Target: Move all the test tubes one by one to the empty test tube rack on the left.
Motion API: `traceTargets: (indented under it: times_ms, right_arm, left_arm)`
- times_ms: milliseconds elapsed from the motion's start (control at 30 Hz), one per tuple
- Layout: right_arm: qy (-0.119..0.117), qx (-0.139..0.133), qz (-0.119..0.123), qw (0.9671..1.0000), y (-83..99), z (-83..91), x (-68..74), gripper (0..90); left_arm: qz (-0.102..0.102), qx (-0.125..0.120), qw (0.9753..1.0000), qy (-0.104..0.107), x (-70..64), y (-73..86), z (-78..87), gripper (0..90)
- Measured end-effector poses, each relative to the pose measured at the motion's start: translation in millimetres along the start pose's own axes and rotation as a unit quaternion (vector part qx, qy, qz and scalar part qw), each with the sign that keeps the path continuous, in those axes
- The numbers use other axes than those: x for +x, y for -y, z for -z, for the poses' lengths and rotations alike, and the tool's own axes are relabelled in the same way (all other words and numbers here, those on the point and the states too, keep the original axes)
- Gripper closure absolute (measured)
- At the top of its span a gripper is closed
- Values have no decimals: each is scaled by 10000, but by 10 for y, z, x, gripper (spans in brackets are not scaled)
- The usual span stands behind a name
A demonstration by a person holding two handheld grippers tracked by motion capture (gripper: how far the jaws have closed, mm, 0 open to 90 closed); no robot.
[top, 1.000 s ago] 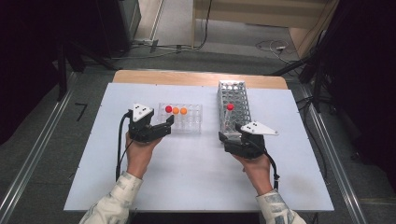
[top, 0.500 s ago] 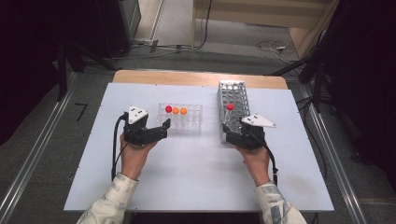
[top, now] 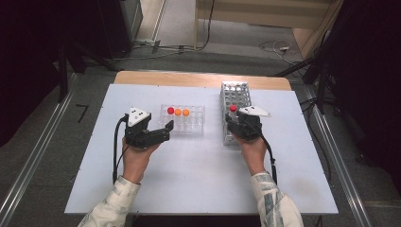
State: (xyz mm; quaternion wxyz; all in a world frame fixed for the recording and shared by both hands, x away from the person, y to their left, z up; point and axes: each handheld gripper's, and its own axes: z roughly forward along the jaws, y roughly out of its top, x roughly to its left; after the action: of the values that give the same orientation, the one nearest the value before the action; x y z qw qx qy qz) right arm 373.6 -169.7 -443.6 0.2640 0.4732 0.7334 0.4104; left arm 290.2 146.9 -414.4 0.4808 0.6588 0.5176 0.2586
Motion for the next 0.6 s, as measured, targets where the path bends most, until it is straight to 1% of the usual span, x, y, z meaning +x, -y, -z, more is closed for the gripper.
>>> traceTargets:
  times_ms: [100,167,300,367,467,533,600]
  right_arm:
    - [19,62,16,10000,0,-65,-1,590]
    - [19,7,7,10000,3,-73,0,635]
    - [-11,-25,40,10000,0,-79,-7,668]
    - [-30,-27,76,10000,-2,-73,-6,702]
    - [-58,-72,83,9999,-8,-56,-8,712]
    - [-99,-104,12,9999,-23,-39,-17,714]
    - [-108,-154,13,9998,-44,-10,-18,714]
  left_arm:
    - [1,23,10000,0,10,6,-6,161]
    - [12,49,10000,0,17,11,-14,162]
    - [14,53,10000,-1,14,11,-17,162]
    - [19,18,10000,6,11,5,-12,162]
    - [4,49,10000,8,8,9,-15,161]
    - [8,57,10000,10,11,14,-18,162]
    - [16,62,10000,-12,19,17,-18,162]
